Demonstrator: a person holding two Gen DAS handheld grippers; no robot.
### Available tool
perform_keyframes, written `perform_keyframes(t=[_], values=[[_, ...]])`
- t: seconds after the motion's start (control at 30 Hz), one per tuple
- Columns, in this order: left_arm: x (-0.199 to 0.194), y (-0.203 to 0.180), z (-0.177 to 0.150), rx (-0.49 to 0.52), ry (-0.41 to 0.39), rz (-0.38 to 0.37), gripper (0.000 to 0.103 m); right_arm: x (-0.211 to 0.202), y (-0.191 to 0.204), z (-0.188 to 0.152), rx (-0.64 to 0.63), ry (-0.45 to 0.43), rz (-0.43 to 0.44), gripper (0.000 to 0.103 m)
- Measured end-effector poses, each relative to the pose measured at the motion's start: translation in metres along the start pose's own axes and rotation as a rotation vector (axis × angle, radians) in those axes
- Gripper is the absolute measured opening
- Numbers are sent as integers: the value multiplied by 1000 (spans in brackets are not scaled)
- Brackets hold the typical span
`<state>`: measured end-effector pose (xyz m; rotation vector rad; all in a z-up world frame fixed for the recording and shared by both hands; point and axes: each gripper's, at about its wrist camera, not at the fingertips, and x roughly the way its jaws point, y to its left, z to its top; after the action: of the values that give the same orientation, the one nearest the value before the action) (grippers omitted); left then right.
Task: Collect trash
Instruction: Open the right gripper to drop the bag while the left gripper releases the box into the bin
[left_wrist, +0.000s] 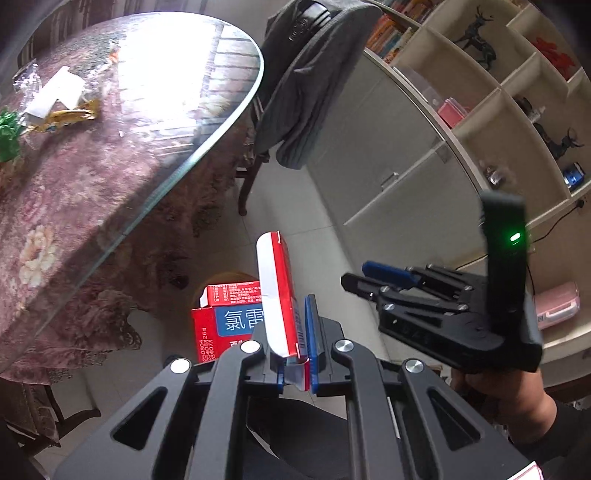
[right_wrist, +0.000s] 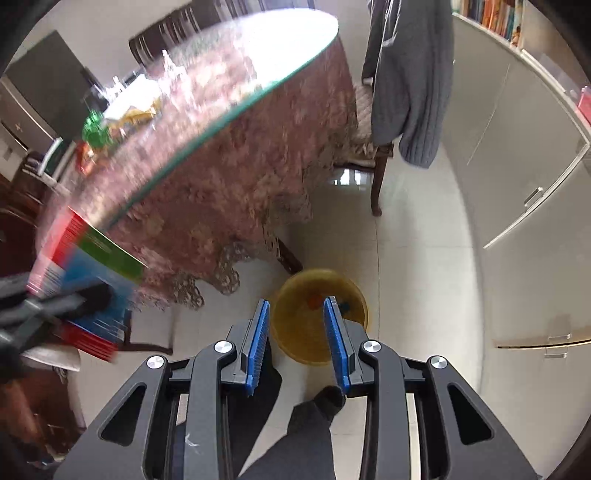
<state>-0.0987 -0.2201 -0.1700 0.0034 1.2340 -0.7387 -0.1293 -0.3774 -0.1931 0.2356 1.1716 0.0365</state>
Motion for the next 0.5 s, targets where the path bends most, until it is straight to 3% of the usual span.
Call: perform_keyframes(t=[0.37, 0.43, 0.5], values=[[38, -31, -2, 52, 79, -32, 11, -40, -22, 3, 16, -81, -17, 33], [43, -33, -2, 58, 91, -27, 30, -43, -26, 2, 19, -83, -22, 33], [46, -36, -1, 68, 91, -24, 30, -43, -28, 1, 20, -86, -24, 33]])
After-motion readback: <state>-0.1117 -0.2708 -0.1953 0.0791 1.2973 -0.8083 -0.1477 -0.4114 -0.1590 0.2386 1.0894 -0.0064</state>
